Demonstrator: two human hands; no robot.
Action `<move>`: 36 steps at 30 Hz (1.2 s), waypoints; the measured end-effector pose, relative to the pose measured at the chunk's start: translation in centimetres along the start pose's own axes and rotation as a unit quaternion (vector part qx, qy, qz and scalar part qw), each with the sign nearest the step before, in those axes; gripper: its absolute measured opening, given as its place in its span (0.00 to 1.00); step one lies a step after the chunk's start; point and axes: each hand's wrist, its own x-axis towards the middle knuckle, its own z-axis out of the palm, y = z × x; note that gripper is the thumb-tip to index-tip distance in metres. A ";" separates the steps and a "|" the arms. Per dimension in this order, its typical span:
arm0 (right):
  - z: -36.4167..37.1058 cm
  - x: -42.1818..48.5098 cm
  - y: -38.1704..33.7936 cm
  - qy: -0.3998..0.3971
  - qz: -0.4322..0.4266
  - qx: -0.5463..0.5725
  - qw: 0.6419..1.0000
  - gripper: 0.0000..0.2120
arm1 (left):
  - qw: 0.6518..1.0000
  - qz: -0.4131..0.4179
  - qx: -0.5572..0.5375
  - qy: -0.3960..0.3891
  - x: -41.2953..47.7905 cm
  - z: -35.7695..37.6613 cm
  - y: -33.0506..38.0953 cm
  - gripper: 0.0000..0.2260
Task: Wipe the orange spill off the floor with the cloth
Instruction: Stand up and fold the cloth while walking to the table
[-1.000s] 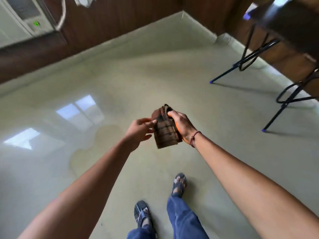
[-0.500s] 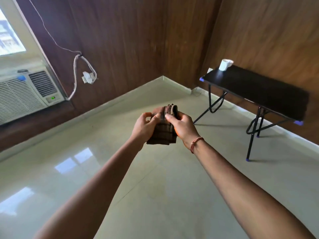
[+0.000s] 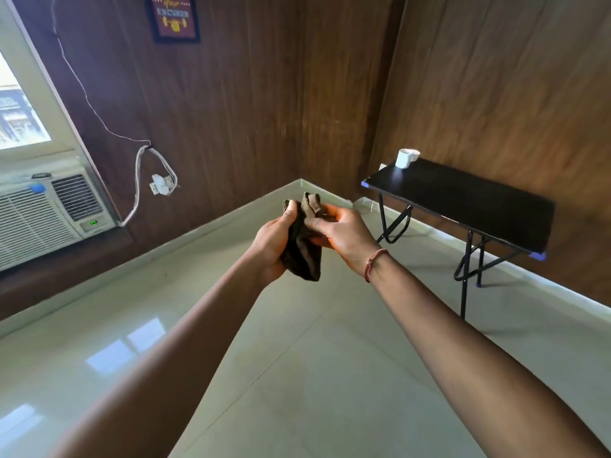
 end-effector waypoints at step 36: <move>1.3 0.2 0.4 0.178 -0.174 -0.393 0.885 0.08 | 0.991 0.049 -0.113 0.044 0.0 1.1 0.3 0.12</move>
